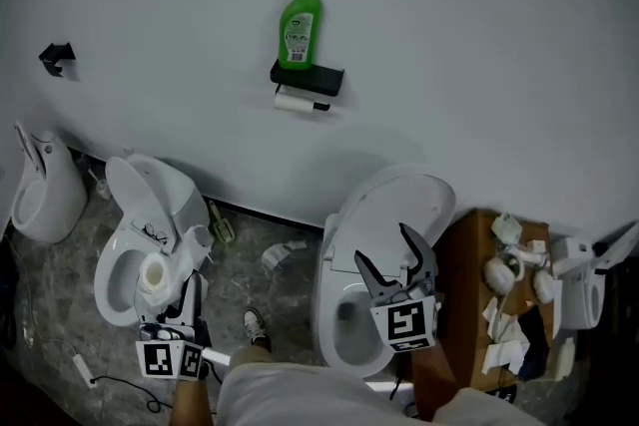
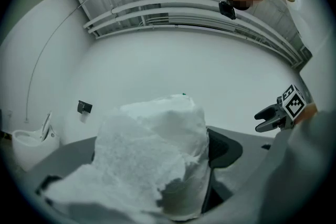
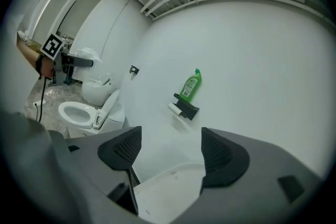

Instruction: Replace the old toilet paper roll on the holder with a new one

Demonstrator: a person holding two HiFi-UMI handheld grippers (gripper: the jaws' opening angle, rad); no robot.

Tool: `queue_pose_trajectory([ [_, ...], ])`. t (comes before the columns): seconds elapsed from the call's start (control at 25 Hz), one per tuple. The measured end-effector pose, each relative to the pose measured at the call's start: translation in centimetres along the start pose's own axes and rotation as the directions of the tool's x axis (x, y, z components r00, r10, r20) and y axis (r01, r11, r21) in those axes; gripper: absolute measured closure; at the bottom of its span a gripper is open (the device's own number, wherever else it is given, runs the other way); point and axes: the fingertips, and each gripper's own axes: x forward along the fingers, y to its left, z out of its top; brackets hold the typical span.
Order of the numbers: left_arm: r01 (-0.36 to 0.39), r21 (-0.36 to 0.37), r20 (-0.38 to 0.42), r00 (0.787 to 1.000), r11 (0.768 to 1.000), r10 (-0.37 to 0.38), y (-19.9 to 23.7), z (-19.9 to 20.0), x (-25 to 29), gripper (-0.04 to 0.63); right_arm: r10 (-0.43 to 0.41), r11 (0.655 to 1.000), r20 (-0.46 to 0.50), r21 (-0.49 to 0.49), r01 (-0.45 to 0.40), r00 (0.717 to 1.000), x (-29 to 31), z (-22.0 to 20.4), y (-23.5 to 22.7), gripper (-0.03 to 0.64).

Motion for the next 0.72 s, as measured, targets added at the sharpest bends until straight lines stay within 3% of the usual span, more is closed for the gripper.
queue_pose_trajectory([
  [0.2,0.05,-0.021,0.006,0.999,0.999,-0.05,4.8,0.5,7.8,0.239,-0.016,0.995,-0.023,-0.101,0.013,1.0,9.1,5.1,-0.1,0.29],
  [0.36,0.086,-0.019,0.007,0.996,0.996,-0.085,7.8,0.7,12.4,0.239,-0.039,0.99,-0.045,-0.136,0.032,0.998,13.9,6.8,-0.4,0.29],
  [0.72,0.169,-0.056,-0.048,0.984,0.984,-0.172,6.3,-1.5,20.2,0.239,-0.005,0.984,-0.11,-0.177,-0.015,0.994,22.4,5.4,-1.3,0.29],
])
